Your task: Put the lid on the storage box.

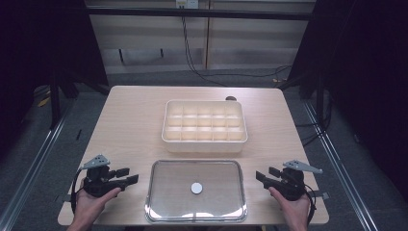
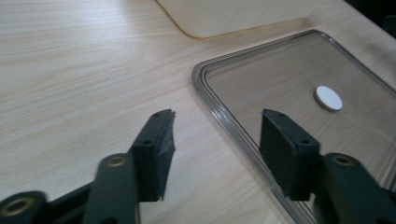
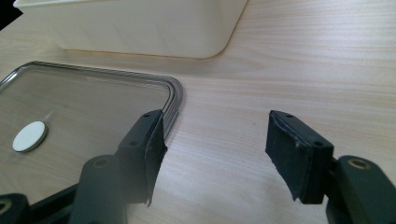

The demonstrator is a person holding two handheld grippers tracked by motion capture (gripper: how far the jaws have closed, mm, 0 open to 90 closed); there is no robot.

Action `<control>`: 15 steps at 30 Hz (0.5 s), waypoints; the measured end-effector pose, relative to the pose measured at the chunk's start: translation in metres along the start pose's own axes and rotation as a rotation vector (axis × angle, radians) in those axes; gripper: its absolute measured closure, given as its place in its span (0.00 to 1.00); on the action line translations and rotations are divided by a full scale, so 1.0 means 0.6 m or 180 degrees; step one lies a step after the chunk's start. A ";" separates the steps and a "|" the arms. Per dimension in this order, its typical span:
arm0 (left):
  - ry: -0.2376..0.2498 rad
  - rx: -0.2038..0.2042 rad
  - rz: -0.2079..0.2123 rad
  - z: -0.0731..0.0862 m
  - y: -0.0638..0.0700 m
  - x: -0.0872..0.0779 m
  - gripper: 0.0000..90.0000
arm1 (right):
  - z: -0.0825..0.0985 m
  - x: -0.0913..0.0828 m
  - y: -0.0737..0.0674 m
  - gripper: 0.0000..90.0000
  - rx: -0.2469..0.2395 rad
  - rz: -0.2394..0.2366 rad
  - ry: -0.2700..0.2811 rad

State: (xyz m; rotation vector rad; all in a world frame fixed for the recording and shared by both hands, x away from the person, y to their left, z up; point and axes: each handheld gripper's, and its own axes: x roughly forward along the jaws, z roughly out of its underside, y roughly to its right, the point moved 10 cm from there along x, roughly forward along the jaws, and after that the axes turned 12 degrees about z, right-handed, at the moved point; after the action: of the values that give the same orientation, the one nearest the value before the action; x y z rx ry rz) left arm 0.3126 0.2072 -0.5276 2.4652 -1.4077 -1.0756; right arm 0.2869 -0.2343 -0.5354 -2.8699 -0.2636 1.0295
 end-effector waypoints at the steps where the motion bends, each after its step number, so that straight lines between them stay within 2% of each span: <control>1: 0.0000 0.0000 0.0000 0.000 0.000 0.000 0.53 | 0.000 0.000 0.000 0.42 0.0000 0.0000 0.0000; 3: 0.0012 -0.0028 0.0080 -0.002 0.006 -0.001 0.55 | -0.002 -0.001 -0.006 0.41 0.0006 -0.0038 0.0016; 6: -0.0009 -0.0035 0.0028 0.000 0.003 -0.003 0.56 | 0.001 0.001 -0.009 0.41 -0.0051 -0.0021 -0.0010; 7: -0.0007 -0.0061 -0.0009 0.000 0.002 -0.004 0.56 | 0.005 -0.001 -0.014 0.46 -0.0109 -0.0024 -0.0089; 9: 0.0011 -0.0092 -0.0007 -0.001 0.001 -0.006 0.55 | 0.006 -0.001 -0.015 0.45 -0.0154 0.0000 -0.0105; 10: 0.0014 -0.0146 -0.0027 -0.002 -0.001 -0.009 0.55 | 0.009 -0.003 -0.021 0.37 -0.0095 -0.0092 -0.0202; 11: 0.0014 -0.0146 -0.0027 -0.002 -0.001 -0.009 0.55 | 0.009 -0.003 -0.021 0.37 -0.0095 -0.0092 -0.0202; 12: -0.0001 -0.0134 -0.0035 -0.002 -0.001 -0.009 0.54 | 0.010 -0.004 -0.028 0.37 -0.0077 -0.0207 -0.0276; 14: -0.0033 -0.0132 -0.0050 -0.004 0.000 -0.009 0.54 | 0.009 -0.006 -0.032 0.37 -0.0079 -0.0234 -0.0304; 15: -0.0009 -0.0066 -0.0043 -0.013 0.007 -0.008 0.54 | 0.000 -0.010 -0.039 0.37 -0.0101 -0.0277 -0.0246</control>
State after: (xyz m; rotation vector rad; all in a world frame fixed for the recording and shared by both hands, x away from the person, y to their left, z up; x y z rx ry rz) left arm 0.3129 0.2069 -0.5173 2.4633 -1.3755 -1.0913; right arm 0.2792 -0.2125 -0.5282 -2.8218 -0.4101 1.1314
